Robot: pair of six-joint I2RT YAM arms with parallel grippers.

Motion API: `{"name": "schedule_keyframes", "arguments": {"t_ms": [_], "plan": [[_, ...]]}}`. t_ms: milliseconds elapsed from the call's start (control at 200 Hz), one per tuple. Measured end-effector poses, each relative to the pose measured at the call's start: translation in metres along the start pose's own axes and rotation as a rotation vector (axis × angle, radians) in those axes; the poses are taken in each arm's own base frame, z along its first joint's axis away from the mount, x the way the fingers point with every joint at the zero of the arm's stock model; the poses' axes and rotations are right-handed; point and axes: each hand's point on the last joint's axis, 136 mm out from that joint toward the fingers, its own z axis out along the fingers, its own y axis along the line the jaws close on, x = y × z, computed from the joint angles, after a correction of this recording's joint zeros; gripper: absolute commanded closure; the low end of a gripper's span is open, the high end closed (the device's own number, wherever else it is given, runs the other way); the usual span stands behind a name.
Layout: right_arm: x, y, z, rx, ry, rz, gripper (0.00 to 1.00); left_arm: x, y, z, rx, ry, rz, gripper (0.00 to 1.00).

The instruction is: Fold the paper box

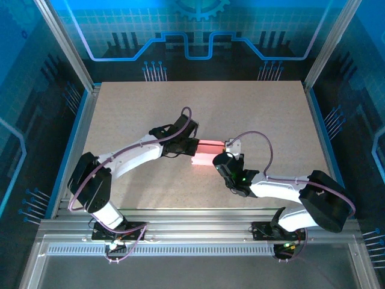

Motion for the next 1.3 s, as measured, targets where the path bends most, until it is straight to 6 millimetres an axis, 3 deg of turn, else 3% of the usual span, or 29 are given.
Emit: {"name": "schedule_keyframes", "arguments": {"t_ms": [851,1131,1301], "plan": [[0.000,0.002,0.002,0.001,0.001,0.006,1.00,-0.007,0.004,0.002,0.041,0.075,-0.046,1.00],[-0.001,0.003,0.003,0.007,0.000,0.004,1.00,0.010,0.005,0.005,0.049,-0.083,-0.014,1.00],[-0.001,0.003,0.003,0.010,0.000,0.002,1.00,0.010,0.005,0.007,0.049,-0.204,-0.025,1.00]]}}
